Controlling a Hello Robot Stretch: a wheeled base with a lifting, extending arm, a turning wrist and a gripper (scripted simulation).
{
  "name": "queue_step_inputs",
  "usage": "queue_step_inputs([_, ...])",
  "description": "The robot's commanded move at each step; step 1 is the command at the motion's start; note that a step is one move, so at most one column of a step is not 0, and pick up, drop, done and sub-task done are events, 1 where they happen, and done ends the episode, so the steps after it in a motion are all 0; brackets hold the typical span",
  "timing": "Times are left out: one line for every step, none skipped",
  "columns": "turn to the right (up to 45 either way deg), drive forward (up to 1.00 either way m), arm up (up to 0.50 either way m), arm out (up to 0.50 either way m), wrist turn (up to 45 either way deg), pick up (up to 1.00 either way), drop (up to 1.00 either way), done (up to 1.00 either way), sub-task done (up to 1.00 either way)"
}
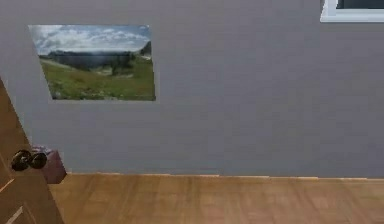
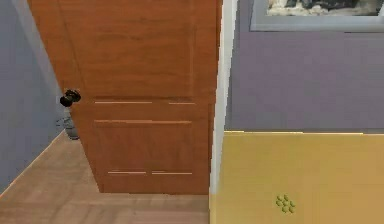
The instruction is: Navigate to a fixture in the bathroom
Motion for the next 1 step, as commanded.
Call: queue_step_inputs([0.0, 1.00, 0.00, 0.00, 0.0, 0.00, 0.00, 0.00, 0.00])
